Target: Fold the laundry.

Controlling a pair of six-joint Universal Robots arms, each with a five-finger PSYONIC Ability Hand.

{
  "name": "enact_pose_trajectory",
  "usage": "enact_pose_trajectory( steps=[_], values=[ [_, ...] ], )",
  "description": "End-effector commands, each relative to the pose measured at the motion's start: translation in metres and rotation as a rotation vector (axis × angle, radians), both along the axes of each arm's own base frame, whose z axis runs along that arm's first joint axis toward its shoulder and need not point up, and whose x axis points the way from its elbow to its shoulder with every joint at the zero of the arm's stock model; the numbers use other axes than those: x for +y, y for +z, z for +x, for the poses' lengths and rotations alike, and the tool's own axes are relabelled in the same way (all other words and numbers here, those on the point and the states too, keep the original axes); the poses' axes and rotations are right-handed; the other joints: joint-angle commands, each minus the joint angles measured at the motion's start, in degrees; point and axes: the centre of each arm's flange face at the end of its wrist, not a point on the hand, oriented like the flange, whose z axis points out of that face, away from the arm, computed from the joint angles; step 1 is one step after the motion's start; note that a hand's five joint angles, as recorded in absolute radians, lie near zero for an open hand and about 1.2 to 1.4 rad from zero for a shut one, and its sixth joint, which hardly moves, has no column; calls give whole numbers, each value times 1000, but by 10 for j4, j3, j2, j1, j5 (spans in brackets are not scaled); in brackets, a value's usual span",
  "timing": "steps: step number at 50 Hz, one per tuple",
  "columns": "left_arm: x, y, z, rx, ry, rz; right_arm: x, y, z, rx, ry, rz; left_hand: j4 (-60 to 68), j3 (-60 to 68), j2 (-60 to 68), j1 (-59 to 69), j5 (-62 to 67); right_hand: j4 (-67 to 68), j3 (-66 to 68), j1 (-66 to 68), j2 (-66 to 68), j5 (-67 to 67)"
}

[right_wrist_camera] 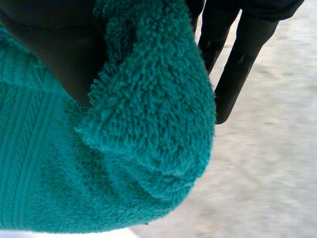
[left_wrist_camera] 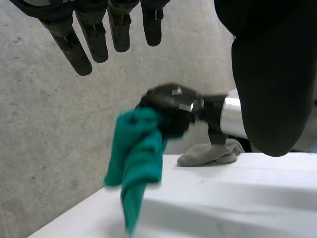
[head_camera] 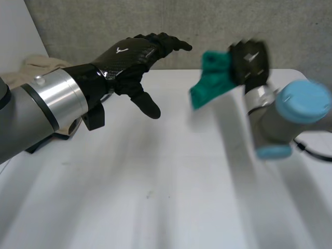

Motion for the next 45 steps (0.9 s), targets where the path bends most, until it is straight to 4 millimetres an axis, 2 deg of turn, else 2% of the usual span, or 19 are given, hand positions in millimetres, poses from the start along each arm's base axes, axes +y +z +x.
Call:
enact_pose_trajectory(
  steps=[1,4,5,7,8,11,13,15,16,20,24,29,35,36,37,38,39,40,45],
  values=[
    [-7,3,3,28,16,2,-77,55,-87,-111,-106,-140,-7,-13,-9,-6,-27,119,145,210,145,167],
    [-8,4,3,34,17,4,-99,57,-116,-100,-136,-167,-7,-13,-9,-6,-27,119,145,210,145,167],
    [-8,4,3,37,18,4,-113,55,-135,-84,-152,-179,-7,-13,-9,-6,-27,119,145,210,145,167],
    [-8,4,3,38,18,7,-125,48,-153,-66,-164,-176,-7,-13,-9,-6,-27,119,145,210,145,167],
    [-9,3,4,38,20,8,-136,38,-171,-49,-174,-165,-7,-13,-9,-6,-27,119,145,210,145,167],
    [-9,3,3,38,18,8,-150,18,-197,-28,-184,-141,-7,-13,-9,-6,-27,119,145,210,145,167],
    [-9,3,3,37,18,5,-161,-4,-219,-8,-188,-112,-7,-13,-9,-6,-27,119,145,210,145,167],
    [-9,3,3,37,17,5,-165,-20,-233,3,-191,-86,-7,-13,-9,-6,-27,119,145,210,145,167],
    [-9,3,3,37,17,3,-168,-39,-248,14,-200,-56,-7,-13,-9,-6,-27,119,145,210,145,167],
    [-11,0,2,35,17,5,-173,-78,-283,35,-217,-7,-7,-13,-9,-6,-27,119,145,210,145,167],
    [-13,-3,0,33,15,8,-172,-110,-318,53,-234,29,-7,-13,-9,-6,-27,119,145,210,145,167],
    [-14,-5,-2,34,11,11,-163,-133,-340,64,-214,93,-7,-13,-9,-6,-27,119,145,210,145,167],
    [-14,-6,-4,34,5,14,-152,-135,-349,93,-163,111,-7,-13,-9,-6,-27,119,145,210,145,167],
    [-13,-6,-4,34,3,14,-151,-133,-351,99,-158,104,-7,-13,-9,-6,-27,54,79,145,79,102],
    [-12,-6,-5,33,2,15,-150,-132,-351,102,-153,103,-7,-13,-9,-6,-27,-82,-56,9,-56,-33],
    [-12,-6,-5,33,2,15,-149,-132,-352,101,-152,105,-7,-13,-9,-6,-27,-233,-207,-142,-207,-185],
    [-12,-6,-5,34,1,17,-148,-130,-353,106,-155,103,-7,-13,-9,-6,-27,-511,-485,-420,-485,-463],
    [-12,-5,-4,34,1,15,-147,-130,-355,105,-157,105,-7,-13,-9,-6,-27,-581,-555,-490,-555,-533],
    [-12,-5,-3,35,4,17,-142,-122,-362,109,-179,106,-7,-13,-9,-6,-27,-581,-555,-490,-555,-533]
  ],
)
